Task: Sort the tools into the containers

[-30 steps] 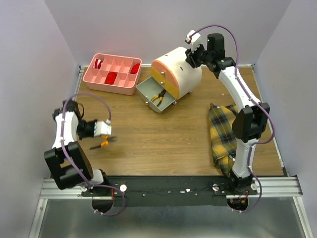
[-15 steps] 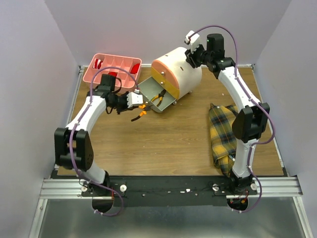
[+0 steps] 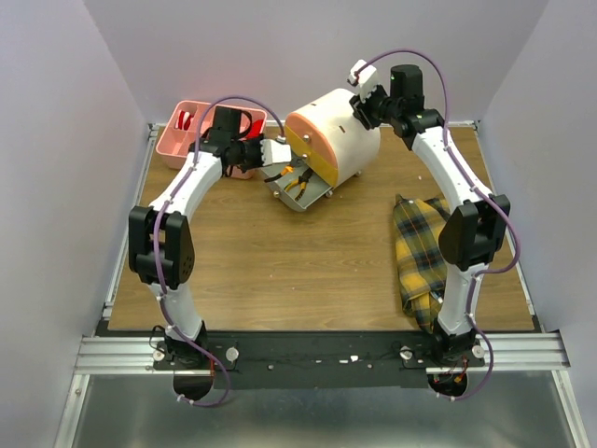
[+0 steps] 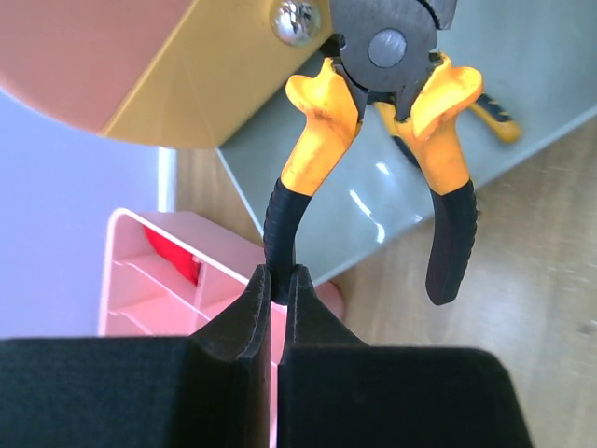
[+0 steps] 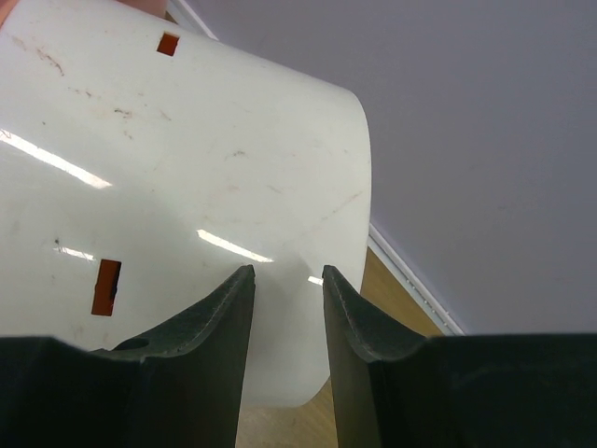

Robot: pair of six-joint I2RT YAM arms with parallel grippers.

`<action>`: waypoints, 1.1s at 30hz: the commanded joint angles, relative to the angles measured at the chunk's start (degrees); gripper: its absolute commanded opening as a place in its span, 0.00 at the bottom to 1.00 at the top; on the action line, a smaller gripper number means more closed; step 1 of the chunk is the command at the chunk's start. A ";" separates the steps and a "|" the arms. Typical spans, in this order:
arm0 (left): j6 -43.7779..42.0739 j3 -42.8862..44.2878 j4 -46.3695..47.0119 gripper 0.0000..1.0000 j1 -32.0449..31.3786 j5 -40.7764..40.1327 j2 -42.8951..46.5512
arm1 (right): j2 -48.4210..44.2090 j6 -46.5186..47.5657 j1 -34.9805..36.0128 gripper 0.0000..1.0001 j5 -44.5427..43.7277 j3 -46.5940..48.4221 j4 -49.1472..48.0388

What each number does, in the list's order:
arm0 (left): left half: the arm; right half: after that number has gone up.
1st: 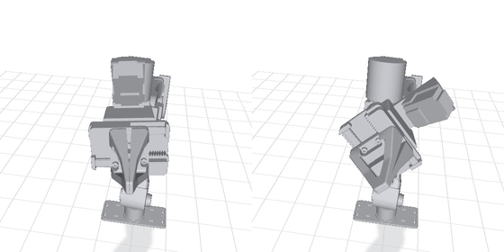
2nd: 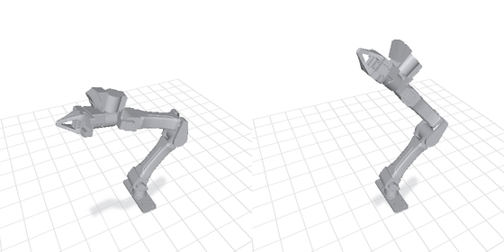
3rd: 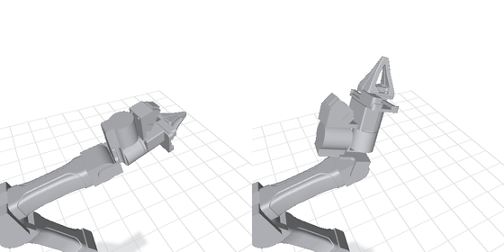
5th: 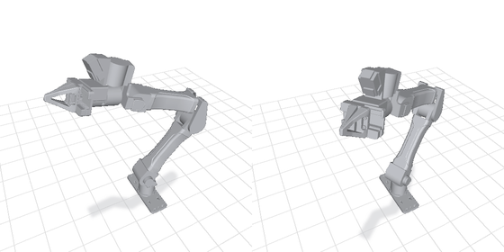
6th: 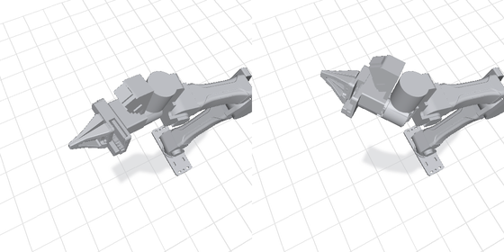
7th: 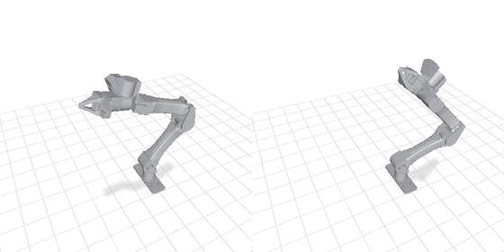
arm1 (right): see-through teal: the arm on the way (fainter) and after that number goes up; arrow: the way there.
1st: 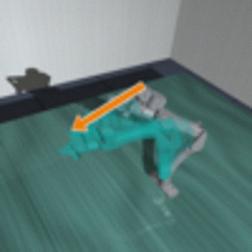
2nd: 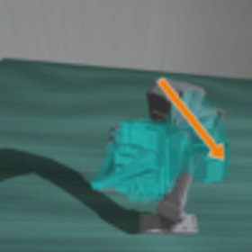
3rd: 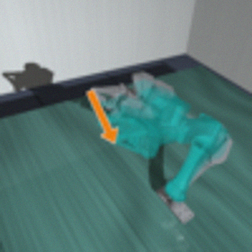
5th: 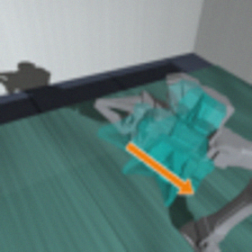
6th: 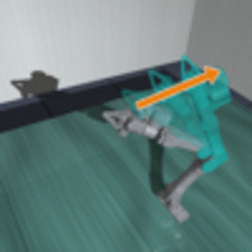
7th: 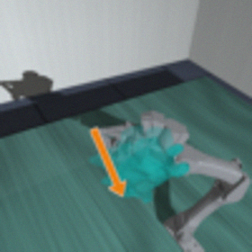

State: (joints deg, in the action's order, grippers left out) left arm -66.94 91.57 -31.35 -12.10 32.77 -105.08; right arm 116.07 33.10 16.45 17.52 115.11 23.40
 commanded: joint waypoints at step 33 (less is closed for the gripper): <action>92.40 -37.68 55.78 0.00 4.27 2.20 17.98 | 8.82 -1.64 0.16 0.46 -1.61 -1.47 13.60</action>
State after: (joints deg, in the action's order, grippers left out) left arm -4.84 61.52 18.96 -10.33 18.81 -83.44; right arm 117.80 32.75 16.16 15.94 117.25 23.64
